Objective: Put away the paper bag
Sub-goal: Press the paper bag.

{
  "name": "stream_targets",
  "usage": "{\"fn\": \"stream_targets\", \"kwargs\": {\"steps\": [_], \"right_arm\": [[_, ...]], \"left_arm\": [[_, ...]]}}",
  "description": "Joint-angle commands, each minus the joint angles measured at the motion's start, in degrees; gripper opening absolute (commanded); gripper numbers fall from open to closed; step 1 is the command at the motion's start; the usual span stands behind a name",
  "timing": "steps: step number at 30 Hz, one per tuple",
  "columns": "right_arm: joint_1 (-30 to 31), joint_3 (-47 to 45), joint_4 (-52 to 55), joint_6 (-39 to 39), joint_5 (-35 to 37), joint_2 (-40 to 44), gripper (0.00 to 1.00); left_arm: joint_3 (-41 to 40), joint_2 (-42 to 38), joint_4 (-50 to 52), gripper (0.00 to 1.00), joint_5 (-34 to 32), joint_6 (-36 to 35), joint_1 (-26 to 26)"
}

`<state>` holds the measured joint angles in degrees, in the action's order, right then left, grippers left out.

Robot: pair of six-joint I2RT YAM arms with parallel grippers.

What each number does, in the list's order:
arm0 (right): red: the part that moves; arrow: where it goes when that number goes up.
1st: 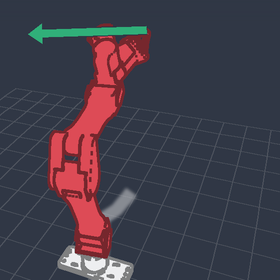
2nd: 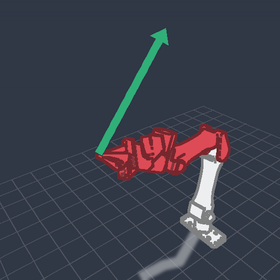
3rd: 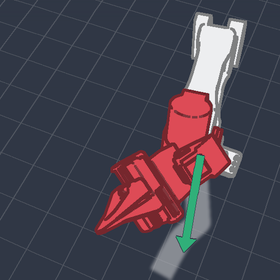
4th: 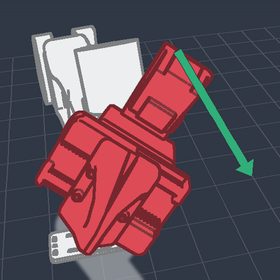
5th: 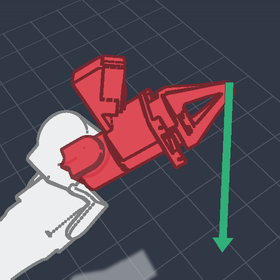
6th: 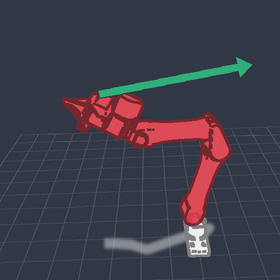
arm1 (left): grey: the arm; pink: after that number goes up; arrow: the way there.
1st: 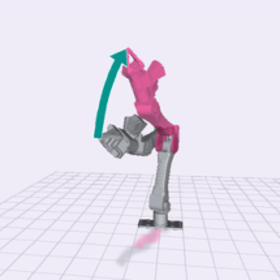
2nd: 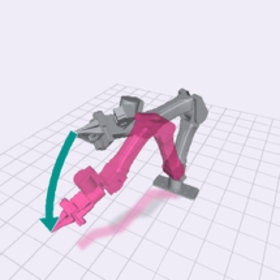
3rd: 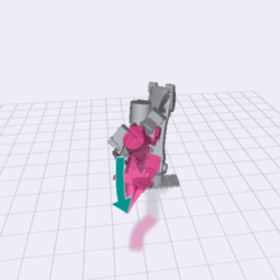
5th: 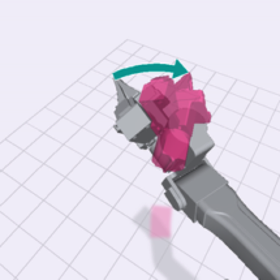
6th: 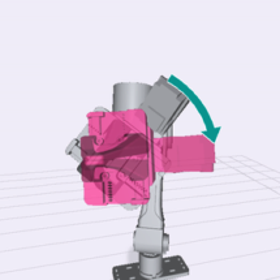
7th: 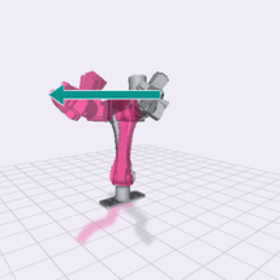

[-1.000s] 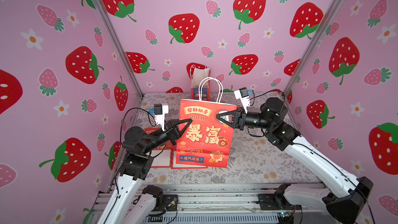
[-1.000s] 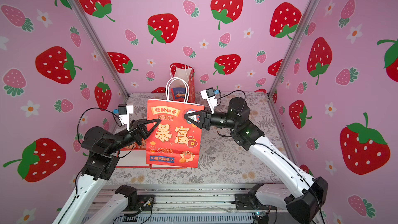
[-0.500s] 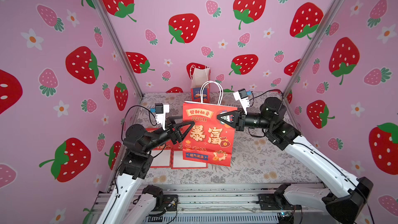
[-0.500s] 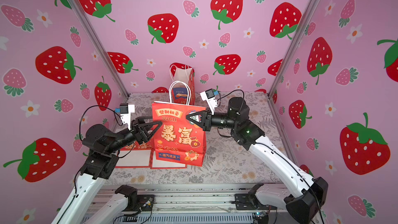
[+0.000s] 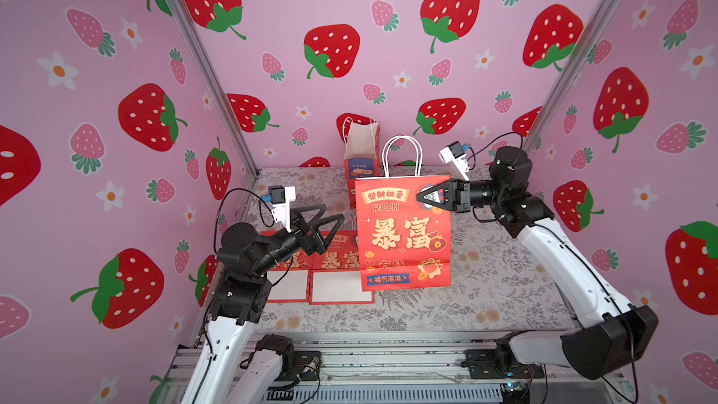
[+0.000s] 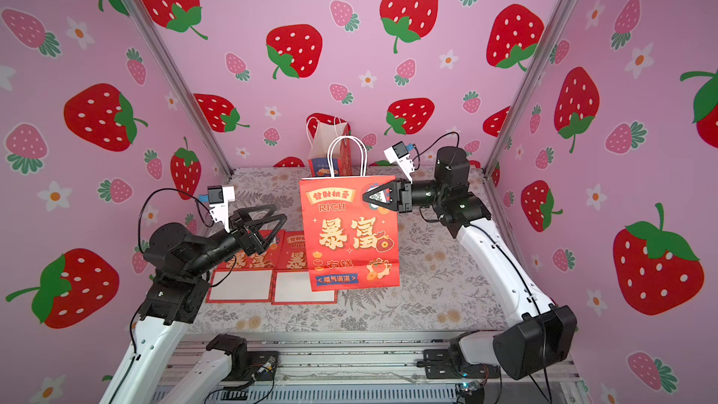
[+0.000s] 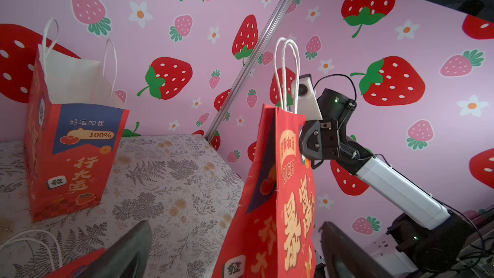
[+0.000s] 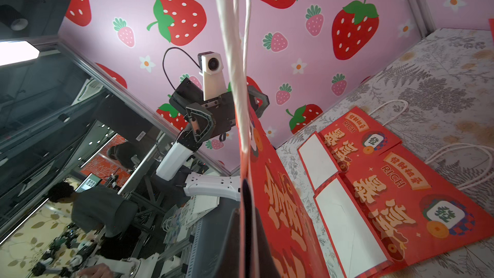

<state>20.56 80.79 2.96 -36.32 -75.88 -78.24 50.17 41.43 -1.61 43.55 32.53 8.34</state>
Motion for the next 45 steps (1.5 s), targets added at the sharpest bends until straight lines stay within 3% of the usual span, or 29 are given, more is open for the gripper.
{"fn": "stream_targets", "kwargs": {"steps": [1,9,13,22,31,41,45], "right_arm": [[-0.4,5.4,-3.4,-3.1,-9.1,-0.1,0.00],[-0.5,14.6,-4.4,-8.7,-10.6,-2.7,0.00],[0.0,16.6,-9.9,-14.6,-9.3,-3.6,0.00],[0.9,18.1,-13.7,-19.6,-5.6,-5.0,0.00],[5.5,15.6,-17.0,-20.3,-4.1,-3.0,0.00],[7.6,12.3,-11.3,-15.4,-0.2,-0.1,0.01],[7.7,9.8,-7.9,-11.8,4.7,1.9,0.21]], "left_arm": [[-0.7,0.6,-2.2,0.98,6.4,-1.4,-0.7],[-3.9,5.2,-11.6,0.97,18.3,1.2,0.2],[-3.9,4.9,-11.4,0.97,20.7,-0.4,2.0],[-1.6,2.9,-6.5,0.93,22.2,-6.2,8.2],[-0.3,4.3,-4.4,0.71,20.8,-8.1,10.0],[0.0,2.9,-6.6,0.26,19.1,-6.9,11.2],[0.3,3.0,-5.9,0.14,18.0,-6.9,11.3]]}}
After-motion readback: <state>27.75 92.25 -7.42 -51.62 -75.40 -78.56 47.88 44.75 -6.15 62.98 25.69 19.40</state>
